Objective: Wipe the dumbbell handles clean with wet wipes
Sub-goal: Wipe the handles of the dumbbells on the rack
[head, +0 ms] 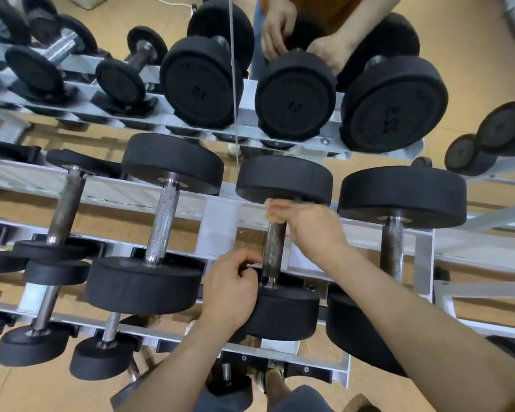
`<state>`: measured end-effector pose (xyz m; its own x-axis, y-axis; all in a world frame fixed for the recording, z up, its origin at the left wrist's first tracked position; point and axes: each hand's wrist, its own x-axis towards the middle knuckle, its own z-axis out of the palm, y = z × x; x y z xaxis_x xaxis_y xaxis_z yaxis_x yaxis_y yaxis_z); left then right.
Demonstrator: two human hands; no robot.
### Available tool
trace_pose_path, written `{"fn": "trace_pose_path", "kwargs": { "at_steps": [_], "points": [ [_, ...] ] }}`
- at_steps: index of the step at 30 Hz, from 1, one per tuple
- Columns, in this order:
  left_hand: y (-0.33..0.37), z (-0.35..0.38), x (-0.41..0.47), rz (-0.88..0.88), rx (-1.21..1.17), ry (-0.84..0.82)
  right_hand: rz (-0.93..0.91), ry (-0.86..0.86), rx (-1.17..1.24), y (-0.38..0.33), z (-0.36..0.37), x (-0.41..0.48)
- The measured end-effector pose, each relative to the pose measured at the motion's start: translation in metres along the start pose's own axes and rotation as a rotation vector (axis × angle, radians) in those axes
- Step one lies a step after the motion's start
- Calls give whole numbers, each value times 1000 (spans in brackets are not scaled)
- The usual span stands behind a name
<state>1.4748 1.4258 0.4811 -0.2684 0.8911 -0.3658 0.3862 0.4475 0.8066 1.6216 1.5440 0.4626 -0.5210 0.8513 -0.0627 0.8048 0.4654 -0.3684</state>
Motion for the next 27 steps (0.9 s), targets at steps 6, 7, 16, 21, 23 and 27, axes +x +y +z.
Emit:
{"fn": "trace_pose_path", "kwargs": {
  "at_steps": [6, 7, 16, 21, 23, 27],
  "points": [
    [-1, -1, 1, 32, 14, -15, -134, -228, -7, -28, 17, -21],
    [0, -1, 1, 27, 13, -21, -90, -156, 1, -23, 8, -11],
    [1, -1, 0, -11, -11, -27, 654, 419, 637, -12, 20, -18],
    [-1, 0, 0, 5, -19, -21, 992, 504, 1010, -45, 17, 4],
    [-2, 1, 0, 1, -22, -20, 973, 476, 946, -50, 18, -2],
    [0, 1, 0, -5, -15, -18, 998, 413, 1001, -45, 15, 12]
  ]
}}
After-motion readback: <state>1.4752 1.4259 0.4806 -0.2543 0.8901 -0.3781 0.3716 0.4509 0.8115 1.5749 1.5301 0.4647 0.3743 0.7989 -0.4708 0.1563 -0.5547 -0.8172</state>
